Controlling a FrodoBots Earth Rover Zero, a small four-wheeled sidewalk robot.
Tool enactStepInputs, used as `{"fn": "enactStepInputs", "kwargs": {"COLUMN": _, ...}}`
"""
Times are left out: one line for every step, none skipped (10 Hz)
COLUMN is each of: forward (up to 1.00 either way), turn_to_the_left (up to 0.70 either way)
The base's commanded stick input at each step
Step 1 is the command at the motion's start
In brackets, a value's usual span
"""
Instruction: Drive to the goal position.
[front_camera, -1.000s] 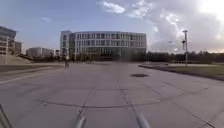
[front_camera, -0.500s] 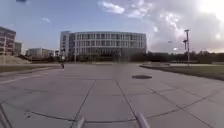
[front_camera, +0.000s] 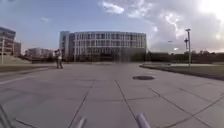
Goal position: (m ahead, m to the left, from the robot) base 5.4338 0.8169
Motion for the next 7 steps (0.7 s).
{"fn": "enactStepInputs", "kwargs": {"forward": 0.45, "turn_to_the_left": 0.0}}
{"fn": "enactStepInputs", "kwargs": {"forward": 0.45, "turn_to_the_left": 0.0}}
{"fn": "enactStepInputs", "kwargs": {"forward": 0.45, "turn_to_the_left": 0.0}}
{"fn": "enactStepInputs", "kwargs": {"forward": 0.45, "turn_to_the_left": 0.19}}
{"fn": "enactStepInputs", "kwargs": {"forward": 0.45, "turn_to_the_left": 0.27}}
{"fn": "enactStepInputs", "kwargs": {"forward": 0.45, "turn_to_the_left": 0.27}}
{"fn": "enactStepInputs", "kwargs": {"forward": 0.49, "turn_to_the_left": 0.25}}
